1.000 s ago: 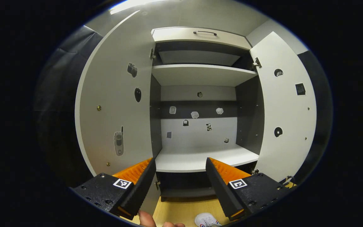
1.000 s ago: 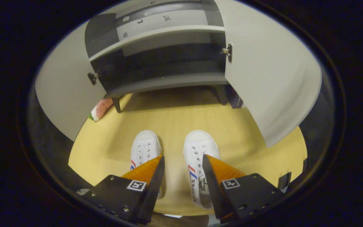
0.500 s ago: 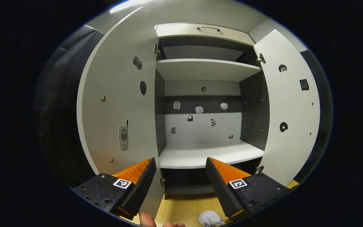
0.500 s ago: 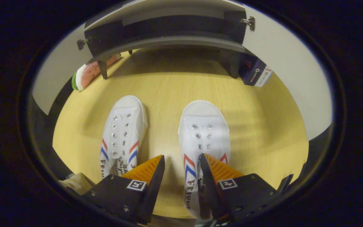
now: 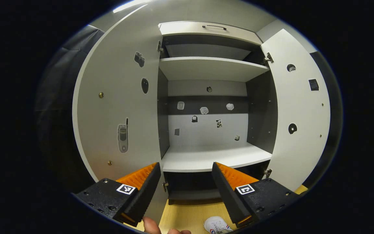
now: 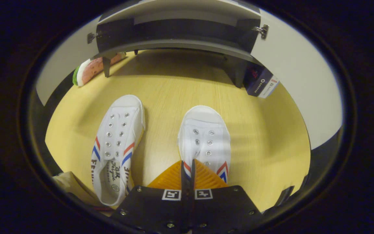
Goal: Grab one shoe with the right hand and put it into the shoe cabinet, grab the other shoe with the left hand and put it into the shoe cabinet; then close the right door with the right hand and the left door with the left hand.
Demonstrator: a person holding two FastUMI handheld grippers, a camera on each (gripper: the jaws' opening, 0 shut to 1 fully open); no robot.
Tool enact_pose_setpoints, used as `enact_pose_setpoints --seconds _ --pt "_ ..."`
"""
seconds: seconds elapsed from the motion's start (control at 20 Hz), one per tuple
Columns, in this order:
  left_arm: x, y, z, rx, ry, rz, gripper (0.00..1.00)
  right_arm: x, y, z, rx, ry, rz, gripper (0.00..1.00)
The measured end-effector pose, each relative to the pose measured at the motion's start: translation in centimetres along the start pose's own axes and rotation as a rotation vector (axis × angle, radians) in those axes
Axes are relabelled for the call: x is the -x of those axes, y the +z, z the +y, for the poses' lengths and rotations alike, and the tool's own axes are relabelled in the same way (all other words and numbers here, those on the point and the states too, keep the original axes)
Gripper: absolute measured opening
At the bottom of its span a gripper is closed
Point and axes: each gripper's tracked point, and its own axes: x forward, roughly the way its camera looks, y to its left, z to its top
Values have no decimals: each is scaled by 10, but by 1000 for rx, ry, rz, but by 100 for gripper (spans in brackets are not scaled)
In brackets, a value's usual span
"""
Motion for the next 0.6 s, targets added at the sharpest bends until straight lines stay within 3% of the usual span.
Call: enact_pose_setpoints --seconds 0.15,0.3,0.6 --pt "-1 1 1 1 -4 -5 97 23 25 1 -117 44 -62 1" --pt "-4 -1 -1 4 -9 -1 97 57 63 -1 -136 49 -155 1" --pt "-8 -6 -1 0 -3 10 96 146 192 13 -131 102 -415 1"
